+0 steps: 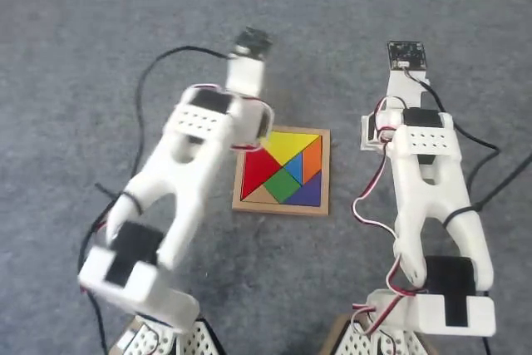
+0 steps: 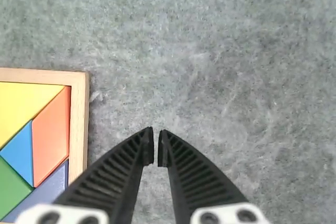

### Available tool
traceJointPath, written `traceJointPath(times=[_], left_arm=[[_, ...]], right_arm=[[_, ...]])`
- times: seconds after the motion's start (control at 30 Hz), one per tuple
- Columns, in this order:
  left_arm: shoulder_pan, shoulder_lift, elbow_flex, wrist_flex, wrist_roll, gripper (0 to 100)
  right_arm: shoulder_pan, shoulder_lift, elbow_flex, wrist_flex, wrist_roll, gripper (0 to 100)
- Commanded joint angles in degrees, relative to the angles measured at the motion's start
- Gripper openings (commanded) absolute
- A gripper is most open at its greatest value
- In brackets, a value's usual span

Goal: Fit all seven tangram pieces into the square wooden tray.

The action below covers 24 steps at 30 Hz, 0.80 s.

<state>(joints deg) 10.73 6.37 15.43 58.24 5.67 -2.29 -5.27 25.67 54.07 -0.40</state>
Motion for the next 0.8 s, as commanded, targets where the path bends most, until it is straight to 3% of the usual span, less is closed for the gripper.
traceJointPath(times=[0.0,0.17,0.37,0.53,0.77], left_arm=[[-2.8,-11.8,9.2,-10.6,1.1,1],[-3.3,-27.7,27.6,-27.8,1.0,1],[-8.8,-43.0,44.9,-47.4,1.0,2],[-12.7,-45.2,47.2,-49.4,1.3,2],[-17.4,-45.7,51.2,-49.7,0.7,2]], right_arm=[[0.7,-0.9,-0.4,-1.2,-0.4,2.8],[0.7,-0.9,-0.3,-1.2,0.1,2.8],[0.2,-2.3,2.3,-3.3,1.5,2.6],[0.1,-12.7,12.1,-10.4,3.5,2.4],[-1.5,-39.5,32.7,-23.0,6.0,2.7]])
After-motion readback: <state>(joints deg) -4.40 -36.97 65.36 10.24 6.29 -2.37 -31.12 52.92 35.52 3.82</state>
